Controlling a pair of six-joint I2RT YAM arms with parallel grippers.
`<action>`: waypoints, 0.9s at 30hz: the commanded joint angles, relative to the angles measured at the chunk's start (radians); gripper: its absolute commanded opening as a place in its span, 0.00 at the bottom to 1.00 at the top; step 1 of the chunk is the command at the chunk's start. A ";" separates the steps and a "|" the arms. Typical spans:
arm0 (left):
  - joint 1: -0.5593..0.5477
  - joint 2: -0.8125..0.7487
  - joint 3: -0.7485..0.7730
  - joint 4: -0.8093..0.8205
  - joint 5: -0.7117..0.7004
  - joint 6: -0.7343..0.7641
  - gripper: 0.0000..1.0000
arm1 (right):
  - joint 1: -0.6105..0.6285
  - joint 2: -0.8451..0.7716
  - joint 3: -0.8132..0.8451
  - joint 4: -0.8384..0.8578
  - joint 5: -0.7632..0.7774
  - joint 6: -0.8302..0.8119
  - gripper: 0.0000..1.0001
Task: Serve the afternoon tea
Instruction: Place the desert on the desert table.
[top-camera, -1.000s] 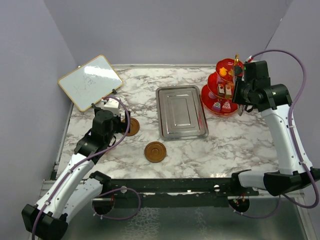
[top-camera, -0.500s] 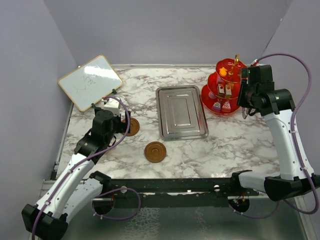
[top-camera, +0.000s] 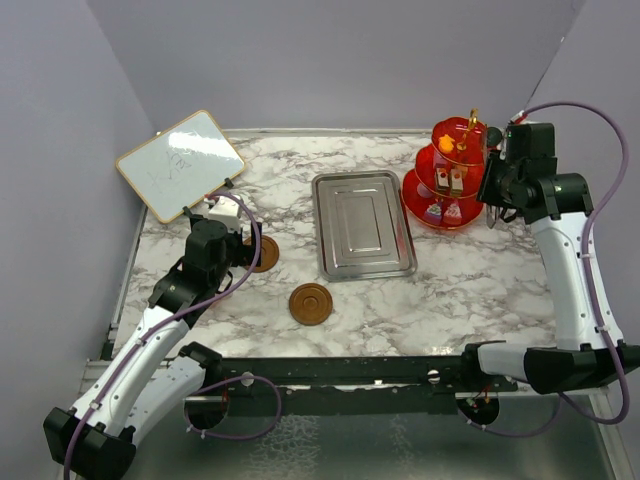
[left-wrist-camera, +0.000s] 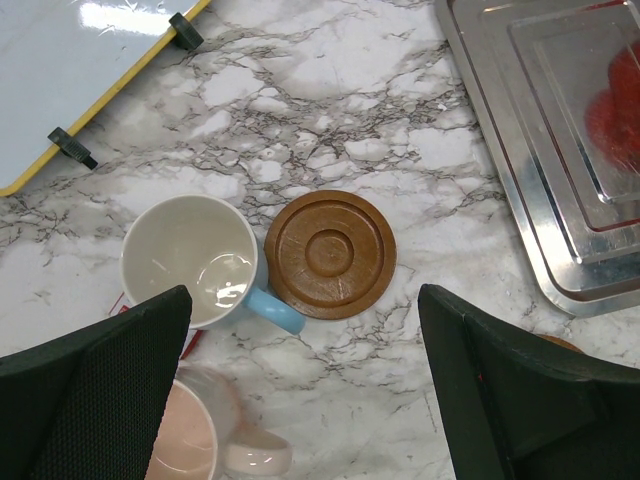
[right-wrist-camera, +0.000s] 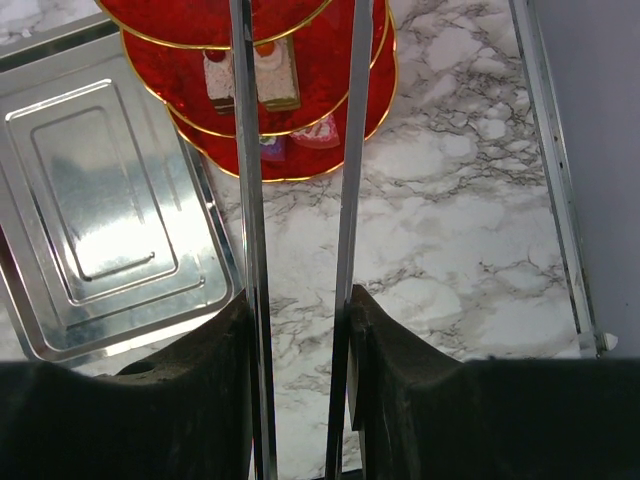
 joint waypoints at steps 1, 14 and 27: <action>0.006 -0.010 0.021 0.016 0.001 -0.006 0.99 | -0.020 0.004 0.006 0.083 -0.044 -0.017 0.22; 0.005 -0.005 0.019 0.016 -0.009 -0.004 0.99 | -0.092 0.026 0.013 0.125 -0.217 -0.052 0.22; 0.005 0.000 0.019 0.016 -0.006 -0.003 0.99 | -0.100 0.057 0.001 0.116 -0.203 -0.062 0.21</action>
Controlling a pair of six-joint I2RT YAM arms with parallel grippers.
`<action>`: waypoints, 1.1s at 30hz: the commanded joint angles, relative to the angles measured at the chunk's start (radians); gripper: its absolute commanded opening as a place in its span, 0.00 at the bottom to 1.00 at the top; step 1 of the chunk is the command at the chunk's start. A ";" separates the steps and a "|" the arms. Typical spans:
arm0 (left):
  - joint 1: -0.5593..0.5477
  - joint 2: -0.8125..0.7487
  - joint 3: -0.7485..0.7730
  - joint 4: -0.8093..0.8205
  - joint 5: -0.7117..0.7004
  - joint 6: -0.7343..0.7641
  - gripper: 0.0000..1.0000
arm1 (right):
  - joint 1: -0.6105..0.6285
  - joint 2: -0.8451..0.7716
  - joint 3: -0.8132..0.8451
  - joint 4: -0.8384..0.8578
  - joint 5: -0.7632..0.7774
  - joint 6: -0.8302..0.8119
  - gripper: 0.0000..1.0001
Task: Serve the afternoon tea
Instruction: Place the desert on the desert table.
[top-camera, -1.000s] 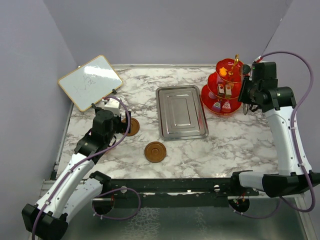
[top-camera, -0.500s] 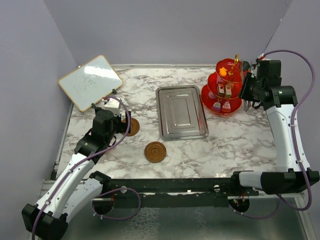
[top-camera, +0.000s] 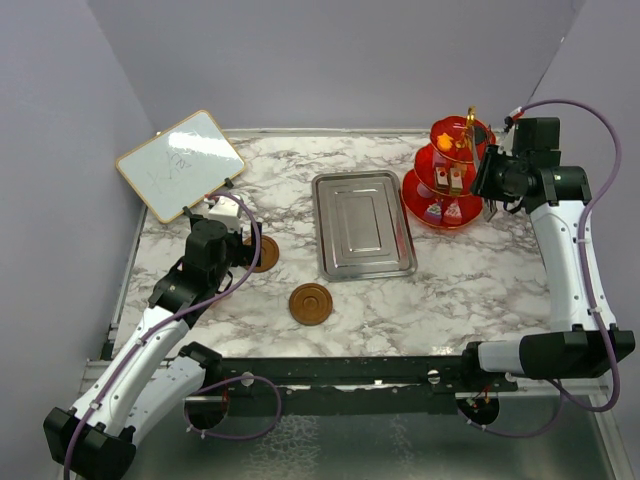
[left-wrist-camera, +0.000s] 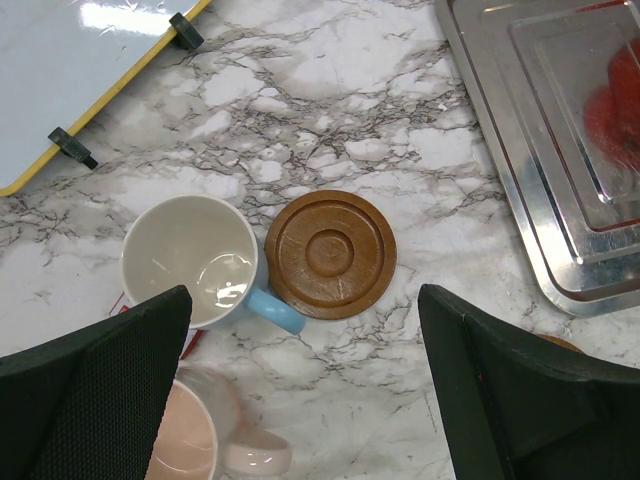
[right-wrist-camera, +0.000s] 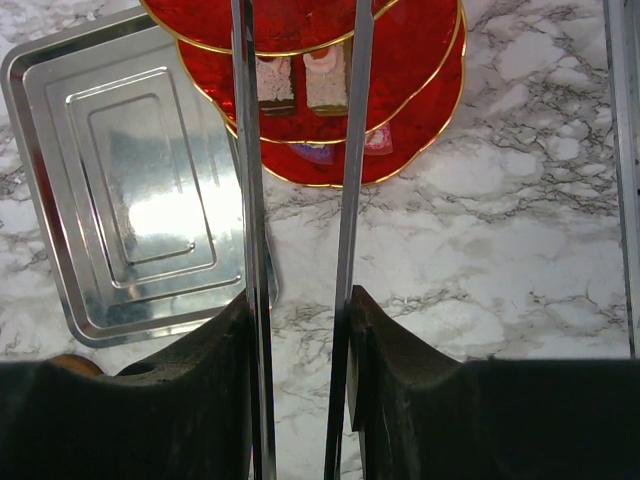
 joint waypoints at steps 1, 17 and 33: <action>0.005 -0.001 0.019 0.015 -0.006 -0.003 0.99 | -0.007 -0.007 0.004 0.050 0.044 -0.018 0.21; 0.005 0.001 0.019 0.016 -0.001 -0.003 0.99 | -0.007 0.009 -0.002 0.059 0.088 -0.021 0.22; 0.006 0.007 0.020 0.015 0.001 -0.003 0.99 | -0.006 0.007 -0.018 0.067 0.065 -0.026 0.29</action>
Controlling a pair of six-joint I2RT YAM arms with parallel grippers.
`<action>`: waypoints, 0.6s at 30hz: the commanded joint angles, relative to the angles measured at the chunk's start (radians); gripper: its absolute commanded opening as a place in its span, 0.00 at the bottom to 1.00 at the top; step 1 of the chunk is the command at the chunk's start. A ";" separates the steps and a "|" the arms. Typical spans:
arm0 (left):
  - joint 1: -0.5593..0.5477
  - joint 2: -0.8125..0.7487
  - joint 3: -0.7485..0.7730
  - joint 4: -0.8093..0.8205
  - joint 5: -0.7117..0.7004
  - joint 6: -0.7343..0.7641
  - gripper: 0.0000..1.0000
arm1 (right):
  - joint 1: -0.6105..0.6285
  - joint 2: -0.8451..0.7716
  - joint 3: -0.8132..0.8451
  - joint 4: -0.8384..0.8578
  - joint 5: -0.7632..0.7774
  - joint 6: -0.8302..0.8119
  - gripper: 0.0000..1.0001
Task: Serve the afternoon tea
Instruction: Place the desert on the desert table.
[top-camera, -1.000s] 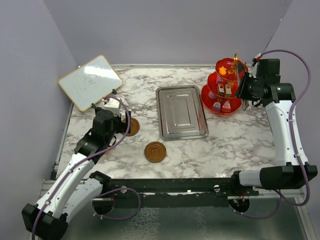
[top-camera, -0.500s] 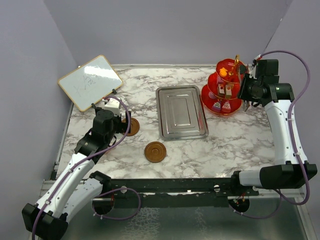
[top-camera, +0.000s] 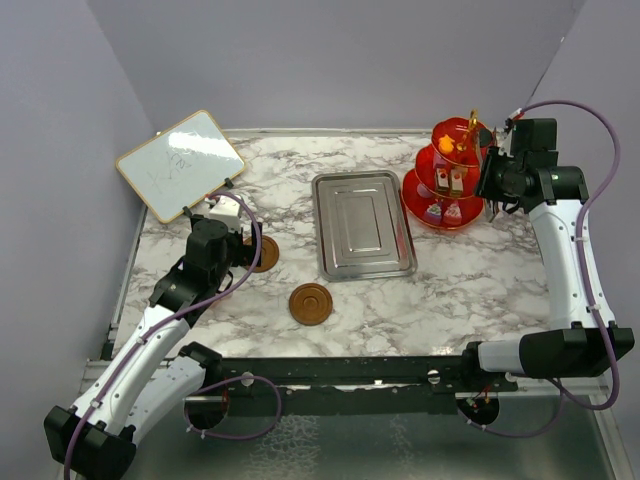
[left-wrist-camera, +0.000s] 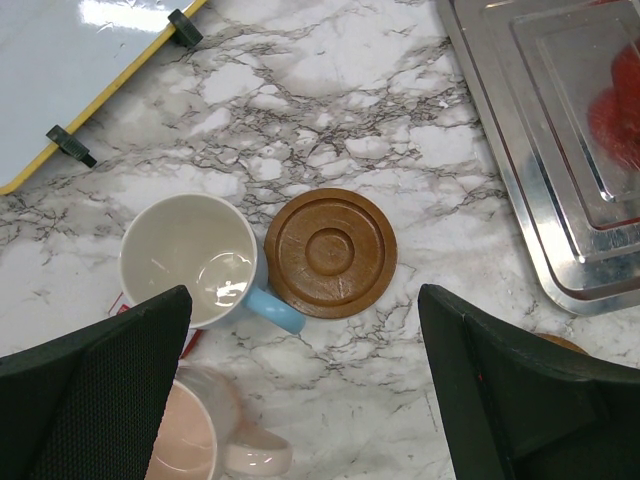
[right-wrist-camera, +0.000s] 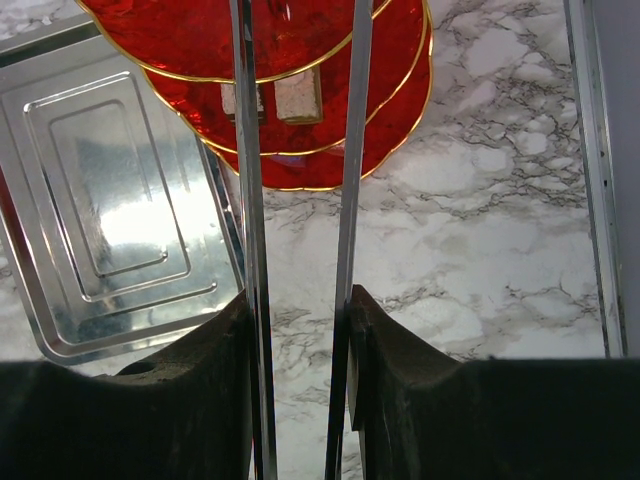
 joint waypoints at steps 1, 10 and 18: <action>0.005 -0.001 0.019 0.015 0.000 -0.003 0.99 | -0.007 0.001 -0.005 0.059 -0.021 -0.017 0.29; 0.005 0.003 0.019 0.016 0.003 -0.003 0.99 | -0.007 0.014 -0.018 0.059 -0.016 -0.018 0.31; 0.004 0.006 0.019 0.017 0.006 -0.003 0.99 | -0.007 0.003 0.001 0.054 -0.016 -0.016 0.36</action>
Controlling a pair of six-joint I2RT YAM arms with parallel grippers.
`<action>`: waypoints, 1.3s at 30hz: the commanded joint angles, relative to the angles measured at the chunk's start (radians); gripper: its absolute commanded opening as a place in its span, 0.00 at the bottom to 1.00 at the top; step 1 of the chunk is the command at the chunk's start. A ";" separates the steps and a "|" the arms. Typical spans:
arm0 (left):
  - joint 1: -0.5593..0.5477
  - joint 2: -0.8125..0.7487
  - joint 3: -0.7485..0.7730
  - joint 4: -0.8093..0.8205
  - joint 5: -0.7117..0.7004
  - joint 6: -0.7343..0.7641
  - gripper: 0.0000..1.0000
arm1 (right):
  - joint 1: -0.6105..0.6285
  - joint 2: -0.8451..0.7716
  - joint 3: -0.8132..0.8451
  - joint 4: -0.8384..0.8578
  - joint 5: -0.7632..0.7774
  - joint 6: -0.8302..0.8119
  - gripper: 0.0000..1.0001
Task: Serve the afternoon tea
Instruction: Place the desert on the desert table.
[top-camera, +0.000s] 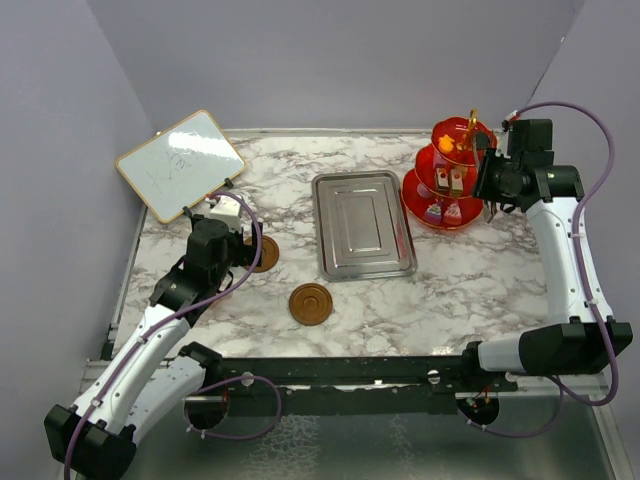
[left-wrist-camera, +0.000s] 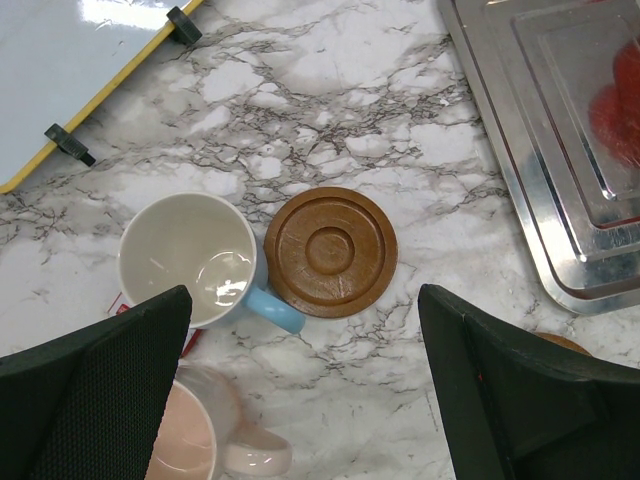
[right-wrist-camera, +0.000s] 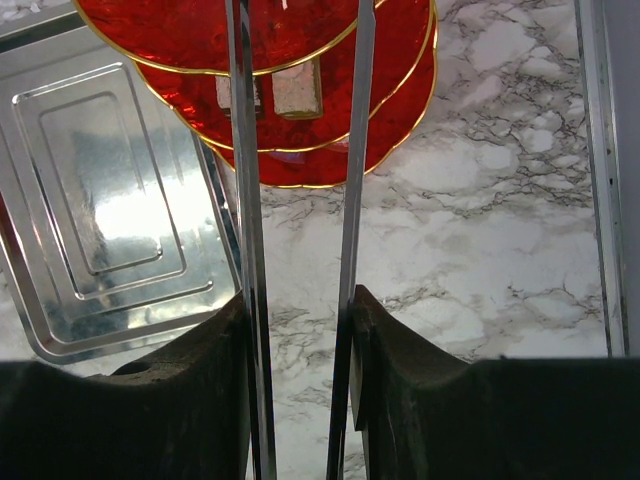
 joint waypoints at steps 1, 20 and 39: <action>0.006 0.001 0.019 0.016 0.006 -0.003 0.99 | -0.007 -0.016 0.023 0.038 -0.008 -0.009 0.37; 0.005 0.008 0.020 0.016 0.011 -0.003 0.99 | -0.006 -0.049 0.049 0.025 0.000 -0.004 0.42; 0.005 0.007 0.019 0.016 0.003 -0.004 0.99 | -0.006 -0.242 0.095 0.100 -0.135 0.009 0.36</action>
